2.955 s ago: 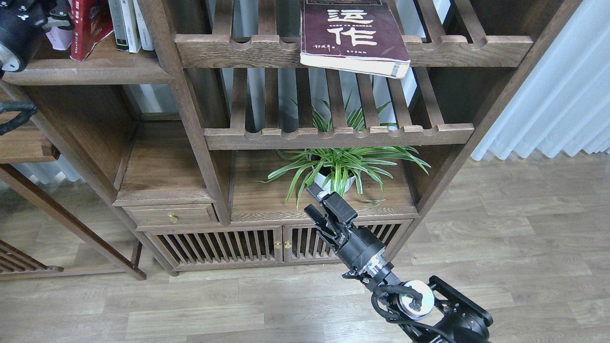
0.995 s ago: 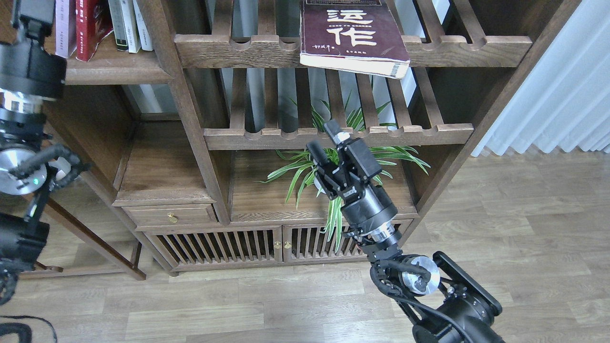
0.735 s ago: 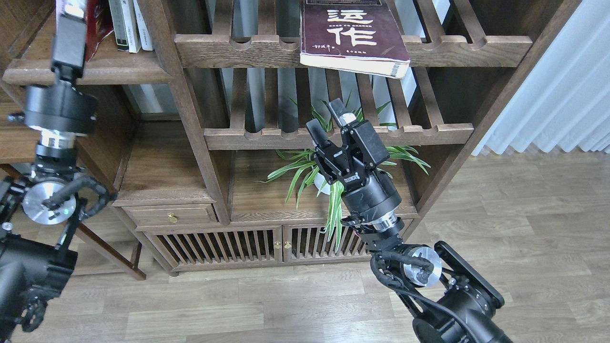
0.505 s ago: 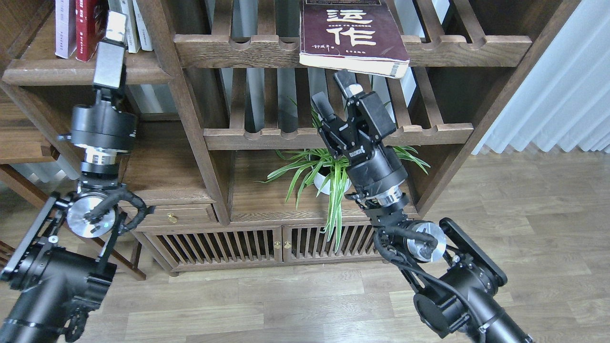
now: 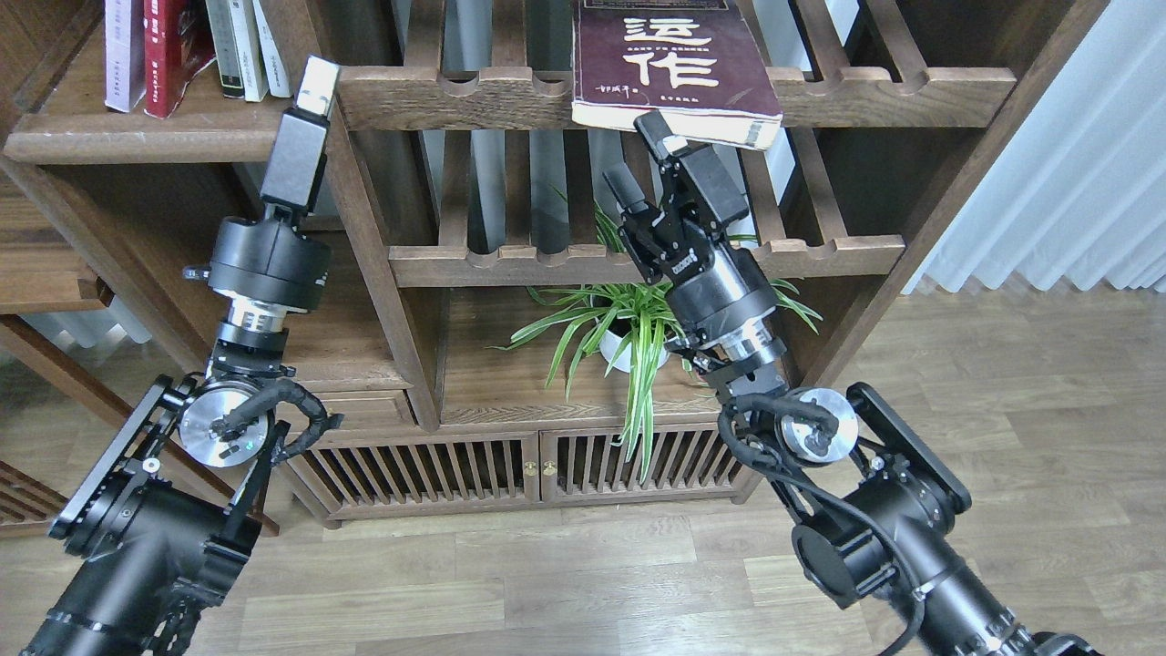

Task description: Organize books on shelf

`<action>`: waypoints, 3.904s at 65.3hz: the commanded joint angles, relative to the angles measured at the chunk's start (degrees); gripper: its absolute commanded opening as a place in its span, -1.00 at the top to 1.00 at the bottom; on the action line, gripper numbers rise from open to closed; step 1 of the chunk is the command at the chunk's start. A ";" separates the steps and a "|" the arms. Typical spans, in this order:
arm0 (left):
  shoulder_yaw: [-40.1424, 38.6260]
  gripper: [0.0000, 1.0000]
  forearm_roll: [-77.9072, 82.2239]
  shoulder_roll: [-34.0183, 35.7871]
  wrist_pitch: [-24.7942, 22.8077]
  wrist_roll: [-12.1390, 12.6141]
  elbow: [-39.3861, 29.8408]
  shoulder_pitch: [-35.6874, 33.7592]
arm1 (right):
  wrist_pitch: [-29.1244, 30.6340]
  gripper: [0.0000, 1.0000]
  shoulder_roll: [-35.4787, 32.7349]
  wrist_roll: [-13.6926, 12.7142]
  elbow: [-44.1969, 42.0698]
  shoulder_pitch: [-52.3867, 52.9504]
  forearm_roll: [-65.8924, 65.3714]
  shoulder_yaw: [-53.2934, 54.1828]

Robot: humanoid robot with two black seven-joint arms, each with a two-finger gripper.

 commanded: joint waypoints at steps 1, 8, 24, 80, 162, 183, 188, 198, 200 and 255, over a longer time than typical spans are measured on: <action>0.43 -0.78 -0.01 0.00 0.00 0.08 0.10 -0.03 | -1.41 -0.69 0.00 0.03 -0.98 0.96 -0.01 0.50; 0.61 -0.78 -0.01 0.00 0.00 0.08 0.10 -0.03 | -2.90 -0.68 0.00 0.11 -0.98 1.40 -0.01 1.81; 1.40 -0.78 0.08 0.00 0.00 0.08 0.10 0.05 | -8.17 -0.68 0.00 0.20 -1.06 4.21 -0.01 4.37; 1.75 -0.78 0.08 0.00 0.00 0.16 0.72 0.23 | -15.65 -0.24 -0.53 0.82 -1.42 7.82 -0.19 5.33; 7.72 -0.82 -2.29 0.53 0.00 0.25 2.74 1.72 | 10.16 0.97 -1.32 0.91 1.22 -3.52 0.60 4.28; 7.90 -0.51 -14.41 4.57 0.00 25.12 0.72 -0.56 | 10.16 0.97 -1.41 0.82 1.48 -5.10 0.60 2.17; 7.72 -0.39 -20.30 4.92 0.00 31.27 0.46 -2.23 | 10.16 0.97 -0.88 0.91 1.48 -5.72 0.60 2.17; 7.64 -0.42 -24.88 6.86 0.00 32.60 0.54 -6.97 | 10.16 0.96 -0.62 0.91 1.48 -6.51 0.60 2.08; 7.72 -0.42 -26.02 7.21 0.00 32.77 0.54 -8.29 | 10.16 0.96 -0.62 0.91 1.48 -6.68 0.60 1.99; 8.87 -0.42 -42.98 16.00 6.73 41.79 0.98 -13.57 | 10.16 0.96 0.00 0.99 2.36 -5.37 0.60 -1.61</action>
